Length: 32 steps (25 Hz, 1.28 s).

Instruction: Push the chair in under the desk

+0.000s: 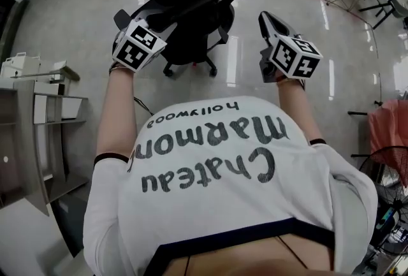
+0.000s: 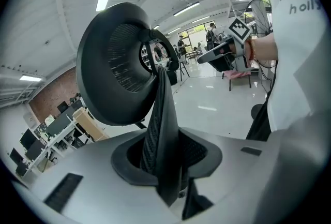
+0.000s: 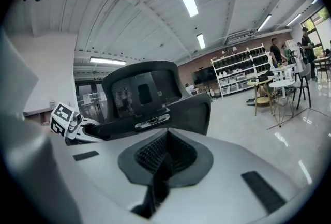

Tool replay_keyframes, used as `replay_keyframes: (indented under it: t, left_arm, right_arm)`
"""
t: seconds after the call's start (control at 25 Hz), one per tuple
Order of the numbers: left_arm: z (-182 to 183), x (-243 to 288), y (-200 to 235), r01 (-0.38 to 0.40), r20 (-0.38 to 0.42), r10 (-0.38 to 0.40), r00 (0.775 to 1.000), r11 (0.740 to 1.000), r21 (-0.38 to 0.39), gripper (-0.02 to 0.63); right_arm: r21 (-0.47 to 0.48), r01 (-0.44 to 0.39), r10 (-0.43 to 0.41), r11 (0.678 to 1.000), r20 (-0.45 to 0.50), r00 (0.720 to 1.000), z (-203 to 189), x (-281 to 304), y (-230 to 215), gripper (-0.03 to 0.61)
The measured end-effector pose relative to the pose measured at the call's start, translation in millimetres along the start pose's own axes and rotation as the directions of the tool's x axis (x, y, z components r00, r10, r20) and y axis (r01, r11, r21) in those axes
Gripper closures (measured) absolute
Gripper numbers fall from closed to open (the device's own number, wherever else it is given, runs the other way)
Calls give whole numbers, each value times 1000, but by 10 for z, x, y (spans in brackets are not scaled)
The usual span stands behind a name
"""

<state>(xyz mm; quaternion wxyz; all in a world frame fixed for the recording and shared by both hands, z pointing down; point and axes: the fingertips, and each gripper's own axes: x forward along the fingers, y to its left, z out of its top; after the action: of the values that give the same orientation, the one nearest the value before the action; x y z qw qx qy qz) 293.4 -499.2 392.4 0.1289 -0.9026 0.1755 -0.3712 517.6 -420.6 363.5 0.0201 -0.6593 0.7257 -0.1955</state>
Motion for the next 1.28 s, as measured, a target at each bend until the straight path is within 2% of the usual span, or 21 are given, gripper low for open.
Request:
replay_keyframes:
  t: [0.24,0.52,0.92,1.12,1.28]
  left_arm:
    - [-443,-514,-176,26,43,-28,999,998,51,493]
    - [-780,-1040,-484,40,25,-42,999,996,82,480]
    - [-1127,-1924,-1251,45,-5,-44,999,995,94,477]
    - [-1407,-2382,-1598,37,-62,-32,998,996,86,469]
    - [-1626,-2676,-1881,13,-112,-5,994,997,75,460]
  right_arm:
    - [-7,69,-69,998,30,997,-126,-534,1,569]
    - [-58,96,-95,994,15,995,-223,-1164,105,569]
    - [-103,-2,-5,995,-60,998,-597,-1746,619,568]
    - [-128,-53,50,990,-32,998,-432,-1887,707,565]
    - [-96,-114,114,989,-2,993,-329,-1943,711,560]
